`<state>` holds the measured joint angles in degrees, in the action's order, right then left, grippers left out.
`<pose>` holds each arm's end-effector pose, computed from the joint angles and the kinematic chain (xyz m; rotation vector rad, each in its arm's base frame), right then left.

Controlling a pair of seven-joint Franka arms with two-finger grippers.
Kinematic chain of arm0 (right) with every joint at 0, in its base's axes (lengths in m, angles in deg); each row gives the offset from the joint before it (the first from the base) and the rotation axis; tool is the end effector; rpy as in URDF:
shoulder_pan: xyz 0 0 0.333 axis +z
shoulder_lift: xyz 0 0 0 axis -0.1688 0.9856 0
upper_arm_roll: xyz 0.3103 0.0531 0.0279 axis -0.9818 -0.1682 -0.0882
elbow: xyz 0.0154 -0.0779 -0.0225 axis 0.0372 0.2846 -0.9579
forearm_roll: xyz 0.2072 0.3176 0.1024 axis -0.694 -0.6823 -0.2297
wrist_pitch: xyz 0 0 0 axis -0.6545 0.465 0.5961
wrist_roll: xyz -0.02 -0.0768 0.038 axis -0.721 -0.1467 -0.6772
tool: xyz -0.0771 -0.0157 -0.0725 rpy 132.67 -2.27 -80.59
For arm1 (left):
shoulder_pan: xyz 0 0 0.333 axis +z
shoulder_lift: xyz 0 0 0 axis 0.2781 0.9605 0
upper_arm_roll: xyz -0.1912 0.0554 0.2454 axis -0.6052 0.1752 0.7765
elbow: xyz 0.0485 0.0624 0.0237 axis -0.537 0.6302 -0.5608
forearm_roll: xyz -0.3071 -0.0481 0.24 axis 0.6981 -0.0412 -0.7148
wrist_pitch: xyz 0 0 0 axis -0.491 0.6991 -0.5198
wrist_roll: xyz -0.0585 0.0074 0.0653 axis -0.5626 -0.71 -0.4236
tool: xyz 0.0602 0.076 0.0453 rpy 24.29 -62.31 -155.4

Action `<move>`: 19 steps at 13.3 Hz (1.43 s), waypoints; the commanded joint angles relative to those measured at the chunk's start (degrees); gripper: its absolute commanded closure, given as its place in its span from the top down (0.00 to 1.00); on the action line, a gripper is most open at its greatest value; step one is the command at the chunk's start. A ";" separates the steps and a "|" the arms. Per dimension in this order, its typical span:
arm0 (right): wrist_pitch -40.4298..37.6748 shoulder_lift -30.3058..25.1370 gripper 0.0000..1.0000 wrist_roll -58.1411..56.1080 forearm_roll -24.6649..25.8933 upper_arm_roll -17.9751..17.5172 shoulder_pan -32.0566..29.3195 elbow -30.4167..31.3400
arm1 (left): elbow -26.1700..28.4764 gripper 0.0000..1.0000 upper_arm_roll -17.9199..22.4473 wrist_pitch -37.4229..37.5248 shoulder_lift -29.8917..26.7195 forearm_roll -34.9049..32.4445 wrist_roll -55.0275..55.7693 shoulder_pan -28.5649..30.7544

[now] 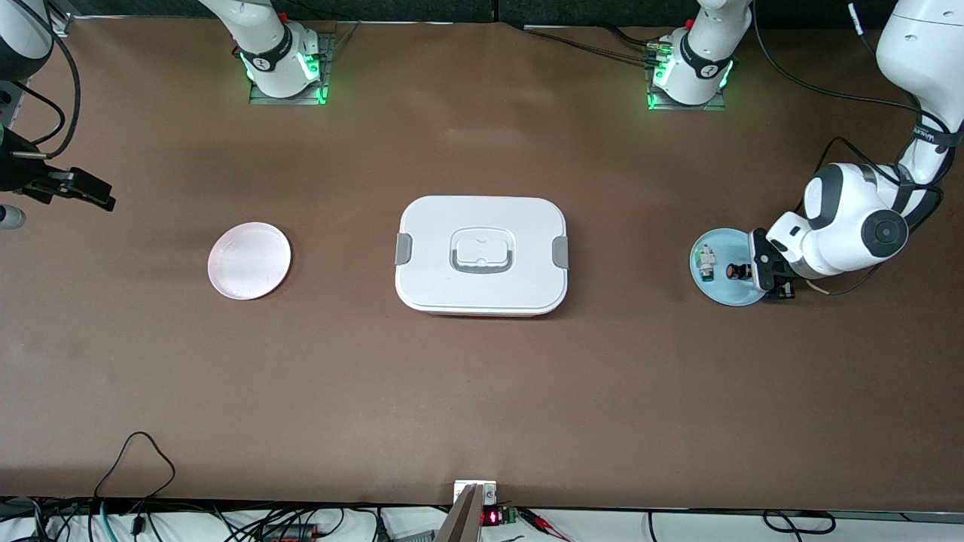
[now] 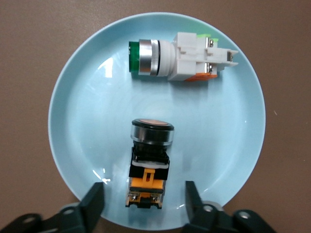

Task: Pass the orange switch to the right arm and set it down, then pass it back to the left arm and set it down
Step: 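Lower the switch onto the blue plate while the right gripper retracts, then open the left gripper and raise it from the blue plate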

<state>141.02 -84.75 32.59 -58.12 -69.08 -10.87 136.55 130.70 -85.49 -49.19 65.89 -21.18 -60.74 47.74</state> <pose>0.5579 -0.0669 0.5446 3.0656 -0.1376 -0.0418 0.5546 0.0883 0.1946 2.2216 -2.0541 -0.1604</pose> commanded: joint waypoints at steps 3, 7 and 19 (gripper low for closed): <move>-1.00 -2.91 1.00 -0.84 0.54 -0.08 0.18 1.91 | -4.15 1.00 -2.34 8.69 -3.80 -1.17 6.66 0.05; -1.62 -6.61 1.00 -0.14 0.54 -0.61 0.18 5.42 | -9.59 1.00 -5.94 18.97 -7.32 1.28 15.34 0.14; -3.19 0.84 1.00 -0.93 0.10 -3.15 0.27 -2.38 | -32.81 1.00 -9.11 50.54 -14.43 14.56 60.97 0.40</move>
<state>138.89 -88.06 32.34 -58.14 -72.14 -10.34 138.85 99.88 -94.34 -1.03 53.29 -8.60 -4.83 47.86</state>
